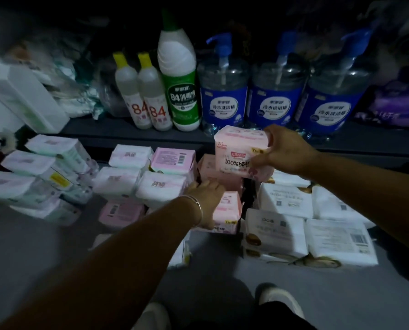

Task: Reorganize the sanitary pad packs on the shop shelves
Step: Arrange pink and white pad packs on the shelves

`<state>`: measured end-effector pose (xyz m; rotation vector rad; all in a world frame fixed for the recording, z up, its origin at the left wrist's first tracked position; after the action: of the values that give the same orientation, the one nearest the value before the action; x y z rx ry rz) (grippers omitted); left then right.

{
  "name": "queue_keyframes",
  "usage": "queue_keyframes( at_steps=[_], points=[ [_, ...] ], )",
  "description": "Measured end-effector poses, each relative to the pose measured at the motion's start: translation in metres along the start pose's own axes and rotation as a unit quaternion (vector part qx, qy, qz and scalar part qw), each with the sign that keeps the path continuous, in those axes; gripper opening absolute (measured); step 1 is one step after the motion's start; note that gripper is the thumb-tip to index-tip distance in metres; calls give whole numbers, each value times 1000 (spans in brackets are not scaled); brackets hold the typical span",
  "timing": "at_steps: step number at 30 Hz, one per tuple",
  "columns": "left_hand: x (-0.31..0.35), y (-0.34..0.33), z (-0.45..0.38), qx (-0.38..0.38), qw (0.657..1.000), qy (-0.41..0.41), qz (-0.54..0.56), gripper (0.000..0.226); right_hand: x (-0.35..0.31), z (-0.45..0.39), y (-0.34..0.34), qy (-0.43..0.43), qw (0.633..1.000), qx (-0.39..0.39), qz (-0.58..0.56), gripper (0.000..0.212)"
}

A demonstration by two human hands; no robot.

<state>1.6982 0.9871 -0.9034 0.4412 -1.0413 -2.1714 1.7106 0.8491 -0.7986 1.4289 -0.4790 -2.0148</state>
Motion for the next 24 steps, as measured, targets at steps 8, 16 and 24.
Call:
queue_keyframes(
  at_steps=[8, 16, 24],
  points=[
    [12, -34, -52, 43, 999, 7, -13, 74, 29, -16, -18, 6, 1000, -18, -10, 55],
    [-3, -46, -48, -23, 1000, 13, 6, 71, 32, -11, -29, 20, 999, -37, -2, 59],
    [-26, -26, 12, -89, 995, -5, 36, 36, 11, -6, -58, 16, 998, -41, 39, 70]
  ],
)
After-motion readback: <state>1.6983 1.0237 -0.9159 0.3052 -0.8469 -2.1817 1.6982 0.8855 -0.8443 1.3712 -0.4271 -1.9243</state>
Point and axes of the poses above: each hand's wrist, its own z-axis away from the middle knuckle, its own y-axis out of the back of the hand, x = y × z, the point moved 10 cm from there along -z, towards the middle knuckle, and after that the axes turned 15 degrees about -x, right-handed, at the moved point
